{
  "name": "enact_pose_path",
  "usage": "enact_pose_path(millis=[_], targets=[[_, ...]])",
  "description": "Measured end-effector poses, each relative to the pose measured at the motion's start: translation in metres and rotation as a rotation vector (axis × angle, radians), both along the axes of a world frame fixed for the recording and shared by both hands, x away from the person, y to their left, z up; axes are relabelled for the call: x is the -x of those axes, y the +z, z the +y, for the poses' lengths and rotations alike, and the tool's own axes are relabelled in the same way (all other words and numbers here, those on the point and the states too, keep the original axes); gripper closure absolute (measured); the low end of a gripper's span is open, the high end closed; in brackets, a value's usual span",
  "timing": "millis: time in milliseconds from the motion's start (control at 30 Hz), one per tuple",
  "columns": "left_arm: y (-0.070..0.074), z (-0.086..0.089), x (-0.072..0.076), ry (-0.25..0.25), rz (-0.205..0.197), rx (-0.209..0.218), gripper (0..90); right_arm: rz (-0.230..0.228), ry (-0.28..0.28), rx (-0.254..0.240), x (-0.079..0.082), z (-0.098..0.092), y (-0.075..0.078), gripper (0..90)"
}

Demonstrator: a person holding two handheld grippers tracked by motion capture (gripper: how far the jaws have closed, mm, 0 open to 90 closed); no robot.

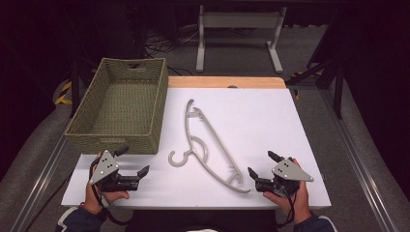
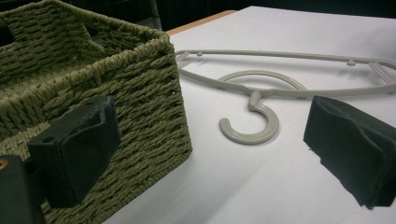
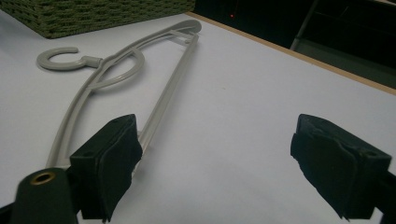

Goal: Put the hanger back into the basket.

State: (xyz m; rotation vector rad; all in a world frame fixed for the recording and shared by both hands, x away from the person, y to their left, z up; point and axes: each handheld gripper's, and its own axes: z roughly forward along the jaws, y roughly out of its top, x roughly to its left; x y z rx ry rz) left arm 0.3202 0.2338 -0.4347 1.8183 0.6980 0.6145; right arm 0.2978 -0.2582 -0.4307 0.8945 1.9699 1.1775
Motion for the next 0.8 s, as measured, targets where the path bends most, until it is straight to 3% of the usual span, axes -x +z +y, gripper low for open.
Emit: enact_pose_path(millis=[100,300,467,567,700,733,800], targets=[[-0.002,-0.001,-0.001,0.002,0.012,-0.004,3.1,0.002,0.008,-0.006,0.000,-0.001,0.003,16.0],[-0.002,0.001,-0.001,0.003,0.013,0.002,3.3,0.052,0.043,-0.018,-0.001,0.004,0.008,19.1],[-0.005,0.005,0.002,-0.003,0.030,0.002,3.3,0.093,0.113,-0.019,-0.004,0.015,0.018,24.2],[-0.007,0.007,0.005,-0.001,0.039,-0.005,3.6,0.154,0.170,0.058,-0.009,0.031,0.025,31.7],[-0.008,0.007,0.007,-0.002,0.045,-0.013,4.6,0.204,0.188,0.090,-0.016,0.045,0.028,32.4],[-0.008,0.007,0.007,-0.004,0.048,-0.012,5.2,0.242,0.202,0.114,-0.020,0.049,0.029,32.9],[-0.008,0.005,0.006,-0.008,0.055,-0.013,5.3,0.268,0.217,0.155,-0.023,0.058,0.029,35.1]])
